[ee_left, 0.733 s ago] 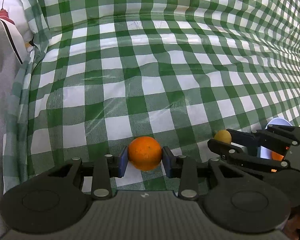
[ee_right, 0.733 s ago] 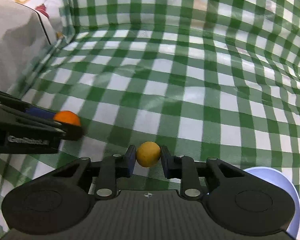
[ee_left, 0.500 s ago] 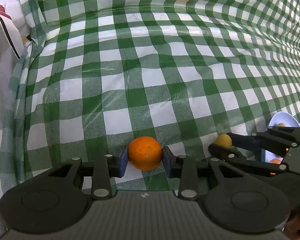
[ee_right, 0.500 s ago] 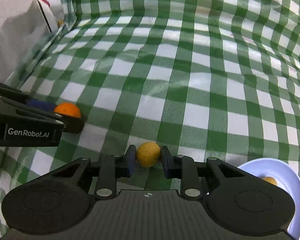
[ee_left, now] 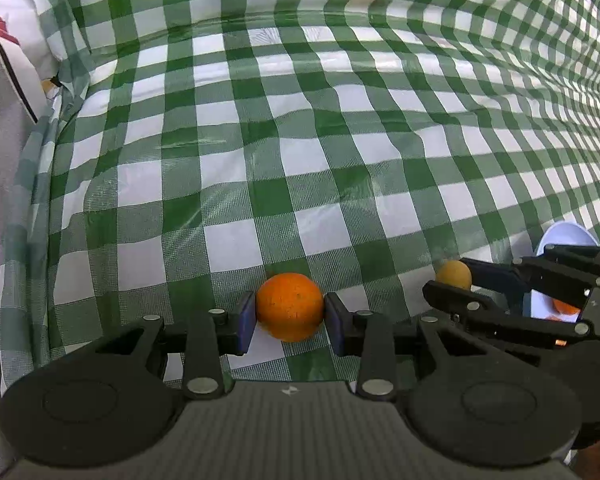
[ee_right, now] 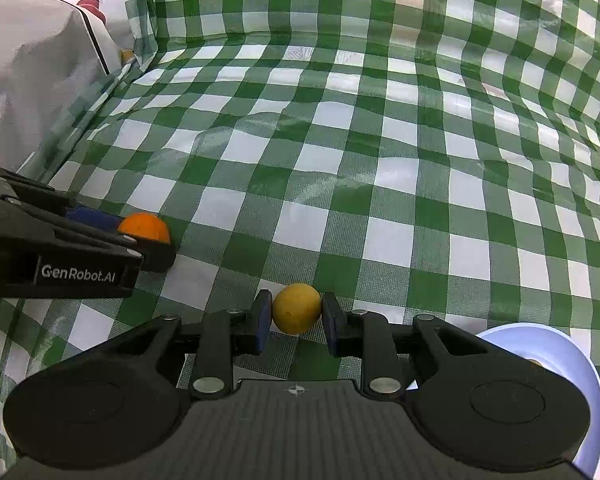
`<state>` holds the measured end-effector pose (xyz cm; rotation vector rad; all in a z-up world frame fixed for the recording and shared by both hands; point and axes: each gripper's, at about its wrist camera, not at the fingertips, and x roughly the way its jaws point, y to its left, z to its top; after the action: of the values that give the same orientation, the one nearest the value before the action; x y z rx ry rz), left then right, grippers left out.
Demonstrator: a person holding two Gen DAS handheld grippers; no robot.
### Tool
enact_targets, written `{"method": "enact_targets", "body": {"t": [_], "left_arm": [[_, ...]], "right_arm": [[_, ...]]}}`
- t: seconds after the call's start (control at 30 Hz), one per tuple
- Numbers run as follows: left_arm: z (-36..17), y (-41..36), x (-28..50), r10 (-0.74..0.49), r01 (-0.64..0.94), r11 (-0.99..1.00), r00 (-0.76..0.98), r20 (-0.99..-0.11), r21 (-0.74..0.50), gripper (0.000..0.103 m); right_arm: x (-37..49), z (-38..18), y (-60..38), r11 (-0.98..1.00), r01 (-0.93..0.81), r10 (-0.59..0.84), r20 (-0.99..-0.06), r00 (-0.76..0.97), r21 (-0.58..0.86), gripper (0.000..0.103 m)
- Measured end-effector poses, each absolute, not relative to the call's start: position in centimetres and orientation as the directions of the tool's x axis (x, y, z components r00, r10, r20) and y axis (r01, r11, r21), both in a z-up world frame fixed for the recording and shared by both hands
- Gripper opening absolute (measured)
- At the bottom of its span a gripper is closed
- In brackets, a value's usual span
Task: Organize fruits
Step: 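Hold the orange in the left tool while the right tool carries the yellow fruit toward the plate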
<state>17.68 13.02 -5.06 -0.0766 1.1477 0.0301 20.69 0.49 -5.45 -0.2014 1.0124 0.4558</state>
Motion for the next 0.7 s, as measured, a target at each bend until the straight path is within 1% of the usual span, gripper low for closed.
{"method": "enact_targets", "body": {"t": [0.7], "left_arm": [[-4.61,13.15,17.83,-0.004,-0.056,0.998,0.418,-0.908,-0.030,0.040]], "right_arm": [[20.77,-5.30,0.41,0.895,-0.443,0.269,-0.851,0.452,0.047,0.028]]}}
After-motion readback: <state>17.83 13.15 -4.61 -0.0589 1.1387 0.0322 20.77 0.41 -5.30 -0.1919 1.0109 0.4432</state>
